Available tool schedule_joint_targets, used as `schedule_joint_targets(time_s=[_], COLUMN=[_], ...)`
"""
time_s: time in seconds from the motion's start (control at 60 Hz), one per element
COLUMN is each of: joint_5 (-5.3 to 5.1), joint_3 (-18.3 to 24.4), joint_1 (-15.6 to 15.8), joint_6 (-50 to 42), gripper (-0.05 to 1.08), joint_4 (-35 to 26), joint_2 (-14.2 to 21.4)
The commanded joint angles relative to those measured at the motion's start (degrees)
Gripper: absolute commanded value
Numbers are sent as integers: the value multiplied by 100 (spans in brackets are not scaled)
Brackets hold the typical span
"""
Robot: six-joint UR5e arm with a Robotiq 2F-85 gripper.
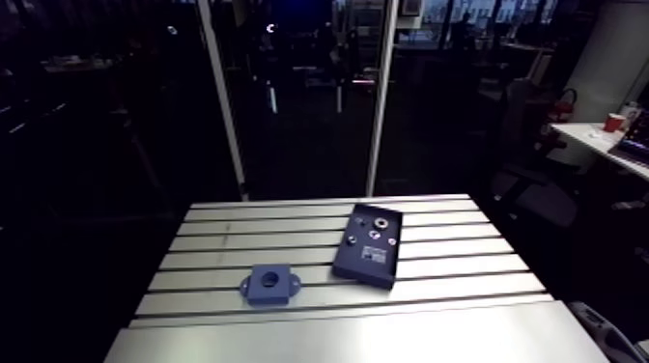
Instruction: Pick up the bearing and press it into the housing until flush.
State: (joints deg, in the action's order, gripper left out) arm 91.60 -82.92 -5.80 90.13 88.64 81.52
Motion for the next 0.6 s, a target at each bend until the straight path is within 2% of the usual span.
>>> schedule_joint_targets(time_s=[0.017, 0.45, 0.6], joint_5=[170, 179, 212], joint_3=[-209, -220, -262], joint_1=[96, 80, 22], joint_6=[378, 378, 433], gripper=[1, 1, 1], joint_4=[-317, -299, -273], joint_2=[474, 441, 414])
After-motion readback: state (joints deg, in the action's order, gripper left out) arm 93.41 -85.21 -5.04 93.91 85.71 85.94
